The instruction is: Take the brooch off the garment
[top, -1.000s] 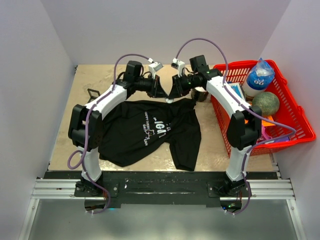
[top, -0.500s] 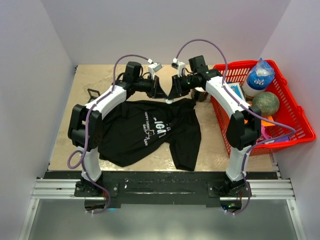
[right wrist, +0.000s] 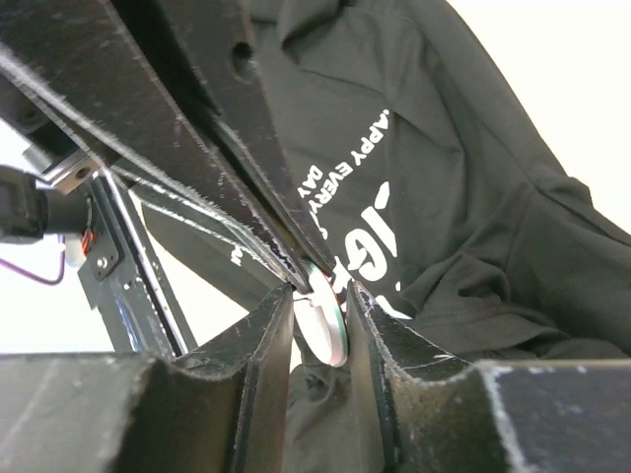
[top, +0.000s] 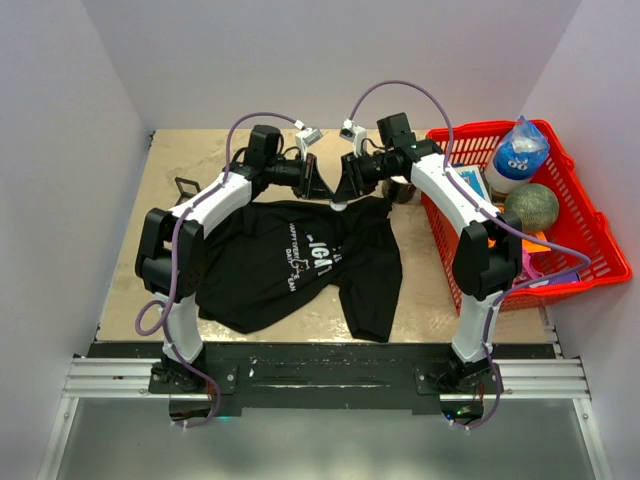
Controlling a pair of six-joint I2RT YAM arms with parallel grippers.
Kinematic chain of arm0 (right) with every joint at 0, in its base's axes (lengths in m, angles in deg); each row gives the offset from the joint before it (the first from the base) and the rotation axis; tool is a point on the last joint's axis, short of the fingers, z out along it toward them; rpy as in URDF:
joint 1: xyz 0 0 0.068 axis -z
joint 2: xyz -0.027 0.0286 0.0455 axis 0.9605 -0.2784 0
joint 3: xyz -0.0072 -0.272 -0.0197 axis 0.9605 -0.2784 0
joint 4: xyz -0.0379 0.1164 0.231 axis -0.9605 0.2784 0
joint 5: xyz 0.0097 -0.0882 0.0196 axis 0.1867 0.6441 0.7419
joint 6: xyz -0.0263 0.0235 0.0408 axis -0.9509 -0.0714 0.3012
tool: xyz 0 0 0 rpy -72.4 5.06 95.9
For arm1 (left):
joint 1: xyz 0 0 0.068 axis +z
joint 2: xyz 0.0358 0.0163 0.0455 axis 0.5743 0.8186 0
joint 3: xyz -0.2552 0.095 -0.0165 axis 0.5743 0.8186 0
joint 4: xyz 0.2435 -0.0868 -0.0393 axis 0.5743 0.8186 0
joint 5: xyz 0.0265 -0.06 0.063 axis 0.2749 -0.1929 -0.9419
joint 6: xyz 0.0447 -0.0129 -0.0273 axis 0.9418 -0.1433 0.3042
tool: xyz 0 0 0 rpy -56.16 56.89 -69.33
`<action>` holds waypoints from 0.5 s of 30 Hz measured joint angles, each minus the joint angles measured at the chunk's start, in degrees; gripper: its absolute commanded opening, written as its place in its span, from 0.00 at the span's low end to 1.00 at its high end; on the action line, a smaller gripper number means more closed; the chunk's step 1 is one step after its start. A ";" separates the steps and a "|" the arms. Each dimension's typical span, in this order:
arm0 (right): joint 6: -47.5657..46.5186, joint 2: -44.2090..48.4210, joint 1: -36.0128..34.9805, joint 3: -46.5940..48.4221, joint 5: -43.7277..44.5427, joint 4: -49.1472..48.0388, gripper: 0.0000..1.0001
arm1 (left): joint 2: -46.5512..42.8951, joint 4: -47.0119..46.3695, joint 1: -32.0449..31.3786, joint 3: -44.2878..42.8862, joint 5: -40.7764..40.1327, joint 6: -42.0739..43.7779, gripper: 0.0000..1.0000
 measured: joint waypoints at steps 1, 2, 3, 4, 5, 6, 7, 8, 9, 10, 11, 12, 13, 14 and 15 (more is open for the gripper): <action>-0.57 0.00 -0.02 0.00 -0.42 0.07 0.25 | 0.00 -0.24 0.00 0.02 0.42 -0.26 0.00; -1.18 0.00 -0.02 0.04 -0.90 0.11 0.25 | 0.00 -0.44 0.07 0.07 0.79 -0.46 0.00; -1.62 -0.04 0.00 0.15 -1.29 0.26 0.25 | 0.00 -0.63 0.17 0.20 1.09 -0.57 0.00; -1.97 -0.11 0.00 0.33 -1.46 0.46 0.25 | 0.00 -0.94 0.28 0.35 1.42 -0.61 0.00; -2.34 -0.13 0.00 0.44 -1.55 0.63 0.24 | 0.00 -1.22 0.39 0.50 1.77 -0.72 0.00; -2.75 -0.17 -0.02 0.55 -1.68 0.79 0.24 | 0.00 -1.40 0.44 0.63 2.01 -0.83 0.00; -3.06 -0.22 -0.02 0.68 -1.86 1.07 0.21 | 0.00 -1.55 0.48 0.70 2.27 -1.07 0.00; -3.32 -0.24 -0.02 0.81 -1.95 1.31 0.20 | 0.00 -1.68 0.50 0.74 2.43 -1.18 0.00; -3.69 -0.24 -0.02 0.90 -2.12 1.46 0.19 | 0.00 -1.75 0.55 0.74 2.58 -1.40 0.00; -3.93 -0.24 -0.02 0.98 -2.34 1.62 0.18 | 0.00 -1.75 0.61 0.74 2.80 -1.51 0.00; -4.22 -0.24 -0.02 1.11 -2.51 1.79 0.17 | 0.00 -1.79 0.70 0.74 3.08 -1.55 0.00; -4.52 -0.24 -0.02 1.20 -2.62 1.86 0.17 | 0.00 -1.86 0.76 0.74 3.37 -1.57 0.00; -4.81 -0.24 -0.02 1.20 -2.75 1.90 0.16 | 0.00 -1.95 0.81 0.74 3.63 -1.57 0.00; -5.07 -0.24 -0.02 1.31 -2.82 2.10 0.15 | 0.00 -1.97 0.83 0.74 3.80 -1.55 0.00; -5.44 -0.24 -0.02 1.46 -2.84 2.32 0.15 | 0.02 -2.03 0.83 0.74 3.96 -1.57 0.00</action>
